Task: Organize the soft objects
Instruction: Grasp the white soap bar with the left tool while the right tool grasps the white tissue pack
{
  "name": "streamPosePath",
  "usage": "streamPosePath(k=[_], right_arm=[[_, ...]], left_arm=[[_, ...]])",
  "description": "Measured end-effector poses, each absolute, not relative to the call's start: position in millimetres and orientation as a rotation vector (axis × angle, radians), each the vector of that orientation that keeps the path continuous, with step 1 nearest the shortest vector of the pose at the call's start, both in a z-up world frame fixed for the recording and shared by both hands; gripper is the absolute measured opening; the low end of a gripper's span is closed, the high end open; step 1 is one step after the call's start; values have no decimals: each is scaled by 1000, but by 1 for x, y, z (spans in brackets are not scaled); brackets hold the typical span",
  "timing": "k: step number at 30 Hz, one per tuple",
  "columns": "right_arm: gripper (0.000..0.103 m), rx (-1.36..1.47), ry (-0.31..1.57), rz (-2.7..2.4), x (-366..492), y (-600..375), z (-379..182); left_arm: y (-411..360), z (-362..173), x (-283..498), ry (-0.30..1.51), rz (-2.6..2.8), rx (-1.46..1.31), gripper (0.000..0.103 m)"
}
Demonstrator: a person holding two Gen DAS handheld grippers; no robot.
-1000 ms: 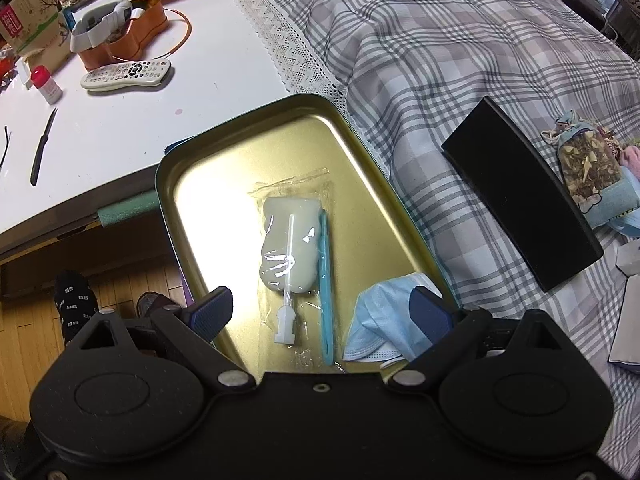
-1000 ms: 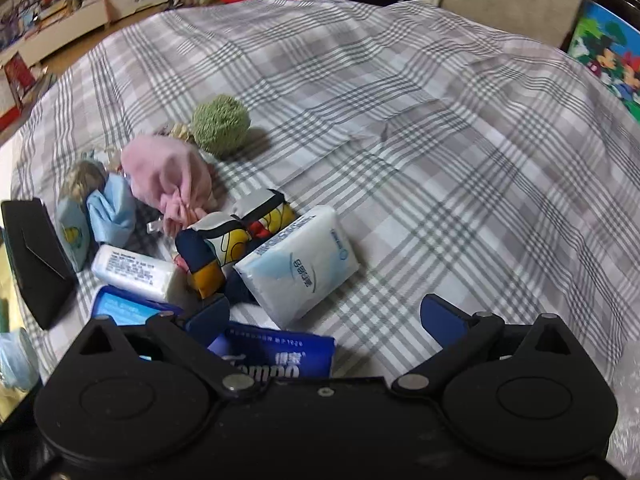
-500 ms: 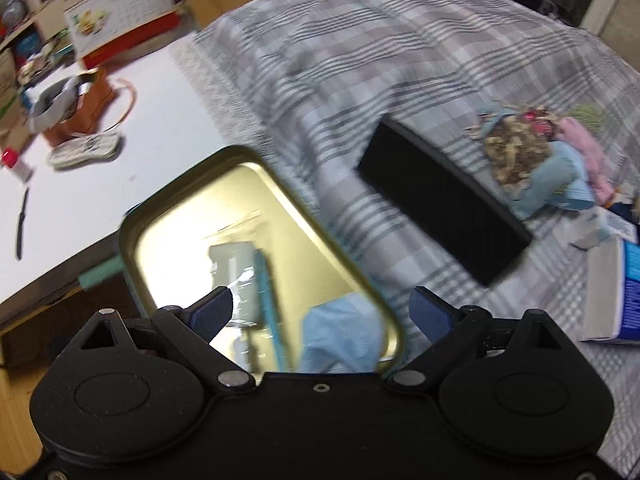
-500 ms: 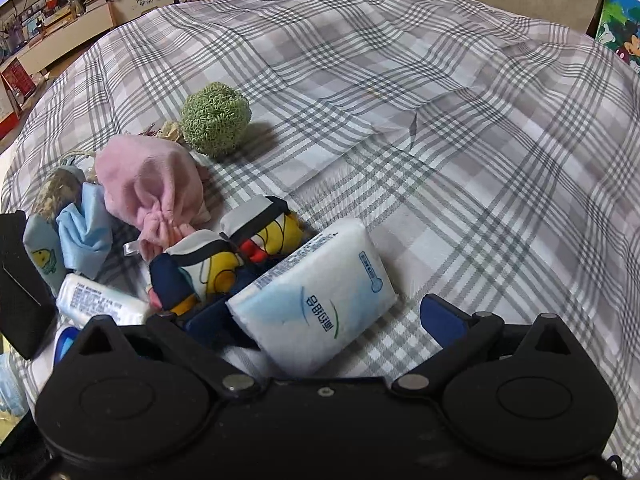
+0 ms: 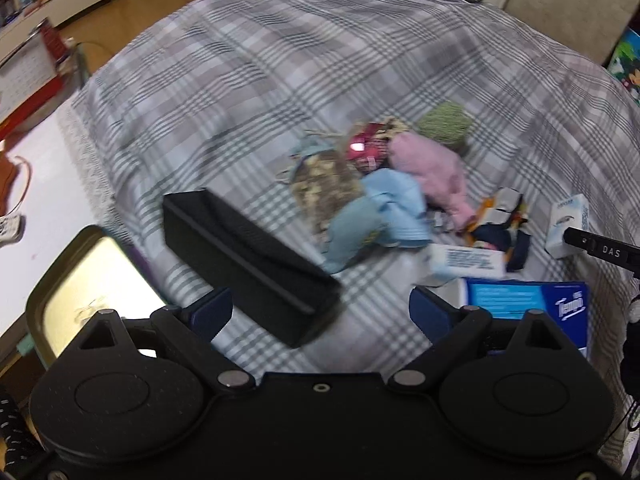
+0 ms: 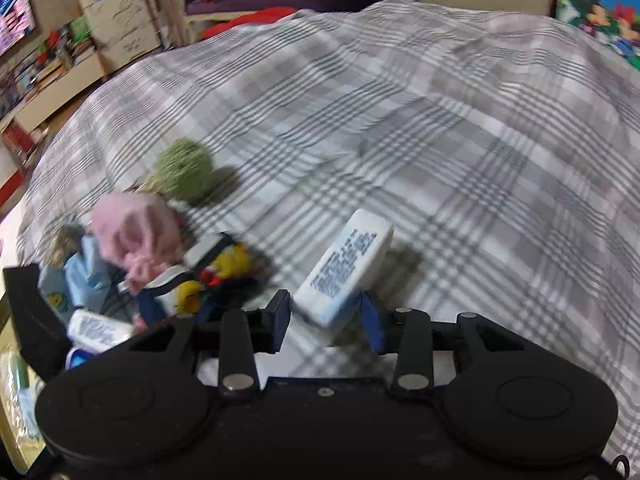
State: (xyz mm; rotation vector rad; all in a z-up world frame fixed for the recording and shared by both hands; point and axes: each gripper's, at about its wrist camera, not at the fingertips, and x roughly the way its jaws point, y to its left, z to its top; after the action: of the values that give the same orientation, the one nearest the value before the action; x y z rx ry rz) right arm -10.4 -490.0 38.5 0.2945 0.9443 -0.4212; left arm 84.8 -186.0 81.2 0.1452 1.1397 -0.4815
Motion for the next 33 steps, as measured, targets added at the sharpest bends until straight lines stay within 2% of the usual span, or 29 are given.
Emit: streamPosePath(k=[11,17,23,25,26,28,30,33], right_arm=[[39,328,919,-547,-57,-525,35],[45,343,880,-537,-74,-524,36],[59,344,851,-522,-77,-523,42],[68,344,839,-525,-75,-524,45],[68,342,835,-527,-74,-525,46],[75,338,832,-528,-69,-525,47],[80,338,829,-528,-63,-526,47],[82,331,840,-521,-50,-525,45]], left_arm=[[-269,58,74,1237,-578,177,92],[-298,50,71,1235,-589,223,95],[-305,34,83,1292,-559,181,95],[-307,28,88,1313,-559,169,94],[-308,26,89,1318,-568,168,93],[-310,19,89,1333,-580,180,79],[-310,13,89,1334,-559,183,72],[-306,6,93,1350,-562,146,70]])
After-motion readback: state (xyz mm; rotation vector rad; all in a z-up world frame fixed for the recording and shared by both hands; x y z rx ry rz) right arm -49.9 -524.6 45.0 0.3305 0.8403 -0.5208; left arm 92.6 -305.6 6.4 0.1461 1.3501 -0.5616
